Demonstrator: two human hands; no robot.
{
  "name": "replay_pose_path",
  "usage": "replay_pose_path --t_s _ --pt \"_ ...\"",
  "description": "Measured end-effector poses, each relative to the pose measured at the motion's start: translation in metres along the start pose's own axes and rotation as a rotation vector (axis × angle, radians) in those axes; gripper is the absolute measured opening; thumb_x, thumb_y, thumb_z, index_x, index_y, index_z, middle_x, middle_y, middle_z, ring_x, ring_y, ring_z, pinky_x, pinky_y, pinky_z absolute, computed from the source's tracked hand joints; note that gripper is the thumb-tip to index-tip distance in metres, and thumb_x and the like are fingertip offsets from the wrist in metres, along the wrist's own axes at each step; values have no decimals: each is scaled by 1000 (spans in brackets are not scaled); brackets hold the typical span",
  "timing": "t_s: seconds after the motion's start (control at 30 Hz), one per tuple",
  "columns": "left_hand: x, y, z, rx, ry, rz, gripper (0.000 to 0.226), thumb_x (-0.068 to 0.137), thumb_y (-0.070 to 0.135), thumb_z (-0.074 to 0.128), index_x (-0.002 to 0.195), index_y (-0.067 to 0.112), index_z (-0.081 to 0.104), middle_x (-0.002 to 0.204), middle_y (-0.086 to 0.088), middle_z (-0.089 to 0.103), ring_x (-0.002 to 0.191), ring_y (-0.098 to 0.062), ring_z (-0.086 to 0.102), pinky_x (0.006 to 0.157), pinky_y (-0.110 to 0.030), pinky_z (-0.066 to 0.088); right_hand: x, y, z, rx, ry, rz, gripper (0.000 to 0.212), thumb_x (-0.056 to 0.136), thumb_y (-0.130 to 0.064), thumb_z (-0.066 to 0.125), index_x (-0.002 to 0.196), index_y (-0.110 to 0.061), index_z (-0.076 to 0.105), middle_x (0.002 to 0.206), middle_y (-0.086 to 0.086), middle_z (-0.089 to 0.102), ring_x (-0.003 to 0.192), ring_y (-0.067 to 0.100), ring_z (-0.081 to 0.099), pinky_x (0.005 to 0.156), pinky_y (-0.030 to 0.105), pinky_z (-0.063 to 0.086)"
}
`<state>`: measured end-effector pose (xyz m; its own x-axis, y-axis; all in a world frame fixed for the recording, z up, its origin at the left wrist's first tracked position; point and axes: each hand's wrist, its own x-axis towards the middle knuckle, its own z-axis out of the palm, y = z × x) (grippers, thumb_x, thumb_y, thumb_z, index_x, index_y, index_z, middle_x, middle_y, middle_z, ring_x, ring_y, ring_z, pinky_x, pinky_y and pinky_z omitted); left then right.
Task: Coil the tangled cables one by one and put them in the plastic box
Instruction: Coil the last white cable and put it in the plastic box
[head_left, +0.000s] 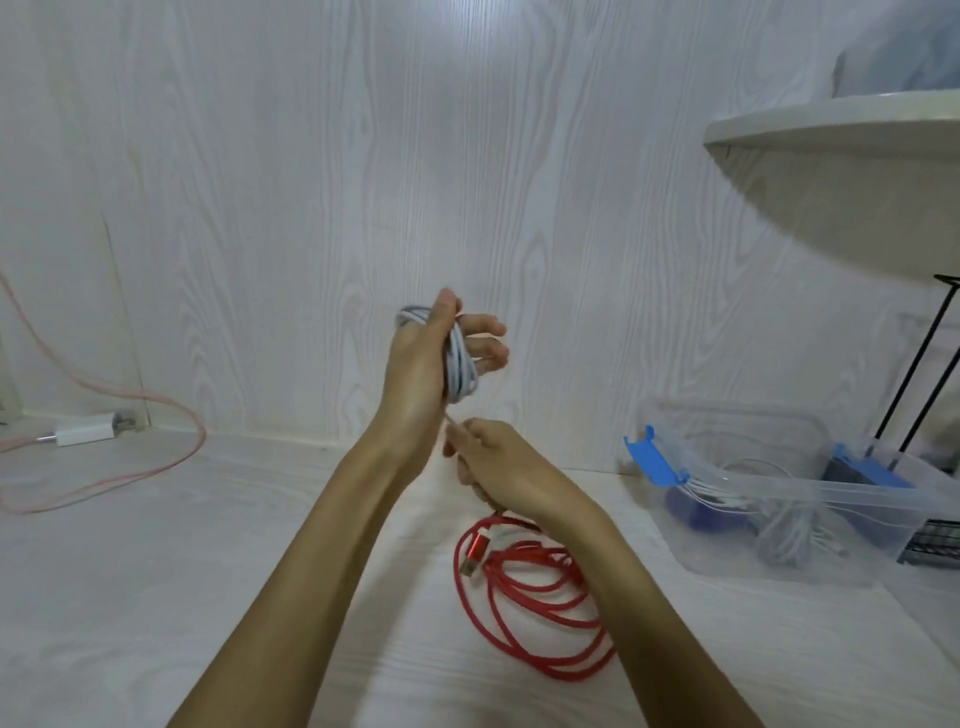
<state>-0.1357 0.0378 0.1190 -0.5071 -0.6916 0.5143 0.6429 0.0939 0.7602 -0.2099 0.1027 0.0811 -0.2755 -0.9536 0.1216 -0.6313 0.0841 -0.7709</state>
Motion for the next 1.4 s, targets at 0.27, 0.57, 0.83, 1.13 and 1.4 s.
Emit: replay_pose_path --t_s 0.27,0.57,0.83,1.13,1.4 --pt "3 -6 -60 717 -131 -70 33 104 27 29 87 12 53 83 -2 74 72 -17 72 77 -24 52 -24 -16 -32 -144 -337 -63 28 102 -21 38 105 -11 64 62 -5 44 47 4 39 50 16 36" --pt "-10 -6 -53 577 -792 -755 47 97 51 27 85 11 48 47 4 43 38 -6 30 44 -18 35 -38 5 -86 -94 -133 -191 23 76 -46 69 71 -25 76 44 -8 35 43 4 29 44 8 29" --pt "-16 0 -42 93 -1138 -784 33 97 46 43 74 23 48 46 15 41 35 3 28 37 -9 28 -37 31 -99 173 -7 -222 44 71 -64 65 57 -22 62 50 -5 28 44 7 24 45 14 29" --pt "-7 14 -12 -729 -398 -334 28 90 31 48 66 17 47 39 6 29 33 -9 19 37 -19 20 -5 -2 -27 257 378 -180 39 97 -42 41 66 -20 40 56 -5 34 49 8 29 53 29 26" --pt "-4 24 -12 -436 35 26 31 97 25 39 67 19 40 43 10 29 33 -5 24 37 -16 26 -11 -29 8 324 -33 32 47 96 -2 33 139 -22 34 81 5 56 55 16 56 59 29 53"
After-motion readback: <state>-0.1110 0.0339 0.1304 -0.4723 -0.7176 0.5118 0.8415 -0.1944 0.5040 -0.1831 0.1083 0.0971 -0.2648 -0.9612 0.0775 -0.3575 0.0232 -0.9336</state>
